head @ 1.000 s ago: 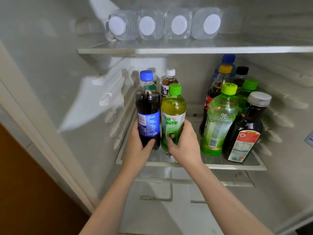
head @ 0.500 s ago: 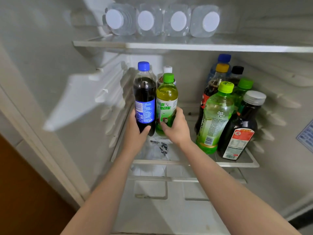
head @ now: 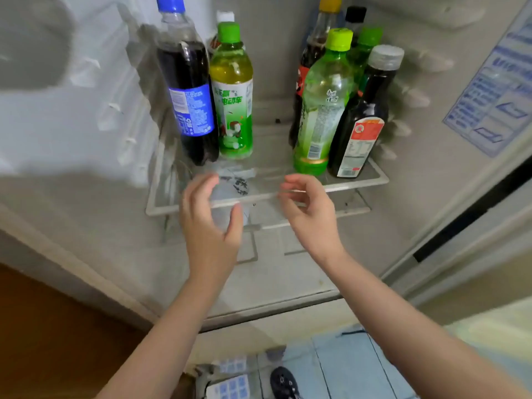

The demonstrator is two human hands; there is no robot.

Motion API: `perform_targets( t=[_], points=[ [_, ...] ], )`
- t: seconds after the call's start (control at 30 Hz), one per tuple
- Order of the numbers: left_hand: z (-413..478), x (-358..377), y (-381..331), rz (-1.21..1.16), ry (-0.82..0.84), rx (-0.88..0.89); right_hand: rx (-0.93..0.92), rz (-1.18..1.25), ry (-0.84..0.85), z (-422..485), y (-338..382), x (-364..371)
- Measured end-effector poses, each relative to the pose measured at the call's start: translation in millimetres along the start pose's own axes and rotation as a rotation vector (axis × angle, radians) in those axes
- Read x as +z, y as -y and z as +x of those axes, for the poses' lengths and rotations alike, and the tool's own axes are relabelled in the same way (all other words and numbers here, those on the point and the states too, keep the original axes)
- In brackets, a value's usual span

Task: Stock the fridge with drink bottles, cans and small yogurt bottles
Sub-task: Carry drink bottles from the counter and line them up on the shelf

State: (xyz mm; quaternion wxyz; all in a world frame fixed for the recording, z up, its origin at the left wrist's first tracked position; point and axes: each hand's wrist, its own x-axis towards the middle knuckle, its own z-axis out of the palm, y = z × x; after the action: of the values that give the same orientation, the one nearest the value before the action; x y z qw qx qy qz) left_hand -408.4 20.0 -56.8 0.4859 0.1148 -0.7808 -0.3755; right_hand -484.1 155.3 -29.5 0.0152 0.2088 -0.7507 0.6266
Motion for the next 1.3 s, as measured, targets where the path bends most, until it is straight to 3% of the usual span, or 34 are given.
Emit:
perform_targets(
  t=[0.1, 0.17, 0.37, 0.43, 0.53, 0.63, 0.77, 0.93, 1.13, 1.3],
  points=[
    [-70, 1, -3, -0.078, 0.243, 0.030, 0.082, -0.137, -0.016, -64, -31, -37],
    [-118, 6, 5, -0.119, 0.488, -0.046, 0.218, -0.254, -0.013, -112, -61, -61],
    [-249, 39, 50, 0.153, 1.612, -0.348, 0.899, -0.601, 0.075, -288, -143, -122],
    [-285, 42, 56, 0.249, 1.845, -0.458, 1.131, -0.619, 0.108, -353, -155, -132],
    [-333, 35, 56, 0.405, 2.085, -0.375, 1.415, -0.606, 0.091, -450, -155, -141],
    [-371, 27, 42, 0.454, 2.219, -0.359, 1.641, -0.512, -0.033, -535, -142, -142],
    [-411, 23, 5, 0.540, 2.305, -0.187, 1.752, -0.344, -0.192, -625, -123, -140],
    [-475, 31, -48, 0.598, 2.298, 0.038, 1.779, -0.205, -0.330, -733, -102, -140],
    [-588, 10, -135, 0.639, 2.150, 0.076, 1.802, -0.130, -0.434, -883, -71, -175],
    [-699, -54, -248, 0.605, 2.425, 0.338, 1.852, -0.064, -0.657, -1004, -36, -190]
  ],
)
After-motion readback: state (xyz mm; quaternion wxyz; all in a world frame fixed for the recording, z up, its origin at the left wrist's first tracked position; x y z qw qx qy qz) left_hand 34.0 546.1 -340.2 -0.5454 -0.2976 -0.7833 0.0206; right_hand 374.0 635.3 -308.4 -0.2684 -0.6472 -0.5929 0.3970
